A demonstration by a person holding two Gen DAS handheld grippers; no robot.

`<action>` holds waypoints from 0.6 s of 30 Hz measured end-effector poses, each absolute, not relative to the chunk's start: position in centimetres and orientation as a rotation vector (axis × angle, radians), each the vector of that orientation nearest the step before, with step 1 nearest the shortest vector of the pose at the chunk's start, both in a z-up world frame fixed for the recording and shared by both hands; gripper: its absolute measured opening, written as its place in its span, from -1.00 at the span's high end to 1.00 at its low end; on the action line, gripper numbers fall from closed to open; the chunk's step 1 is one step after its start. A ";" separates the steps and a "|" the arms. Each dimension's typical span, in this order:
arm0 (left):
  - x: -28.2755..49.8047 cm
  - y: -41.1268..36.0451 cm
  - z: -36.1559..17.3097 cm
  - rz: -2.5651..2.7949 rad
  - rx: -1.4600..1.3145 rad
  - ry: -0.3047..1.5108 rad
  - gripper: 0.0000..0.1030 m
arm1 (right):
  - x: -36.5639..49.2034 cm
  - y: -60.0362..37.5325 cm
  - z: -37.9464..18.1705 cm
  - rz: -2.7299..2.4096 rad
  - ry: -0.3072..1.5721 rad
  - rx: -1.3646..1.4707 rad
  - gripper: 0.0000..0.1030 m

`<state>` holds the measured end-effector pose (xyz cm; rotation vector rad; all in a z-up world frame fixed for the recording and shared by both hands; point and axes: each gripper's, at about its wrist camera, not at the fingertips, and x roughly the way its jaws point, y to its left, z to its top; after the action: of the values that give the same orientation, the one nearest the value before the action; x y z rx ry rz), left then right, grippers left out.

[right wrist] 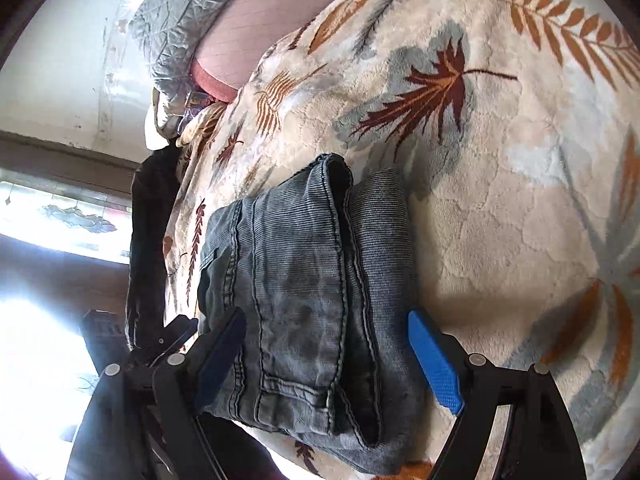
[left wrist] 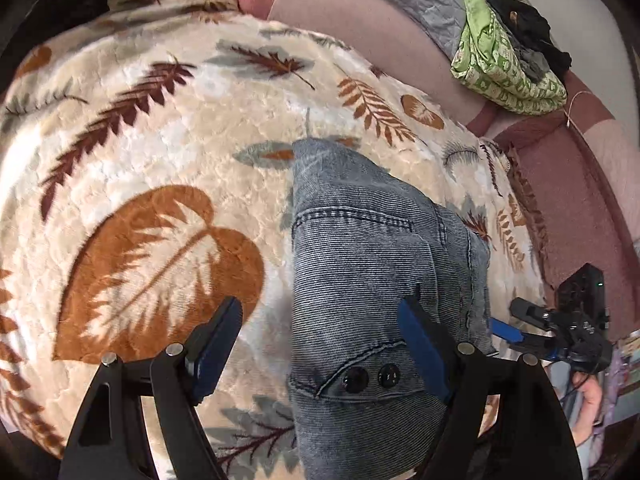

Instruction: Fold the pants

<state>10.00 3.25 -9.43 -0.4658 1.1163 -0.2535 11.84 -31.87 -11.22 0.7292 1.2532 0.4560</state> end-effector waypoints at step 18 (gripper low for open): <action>9.1 -1.3 -9.6 -0.219 -0.220 1.076 0.48 | 12.7 -27.8 -10.6 0.341 1.277 0.402 0.60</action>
<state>9.10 -1.27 -9.61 -0.2196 1.0762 -0.2189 12.67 -27.77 -10.59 0.4024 1.2767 0.3415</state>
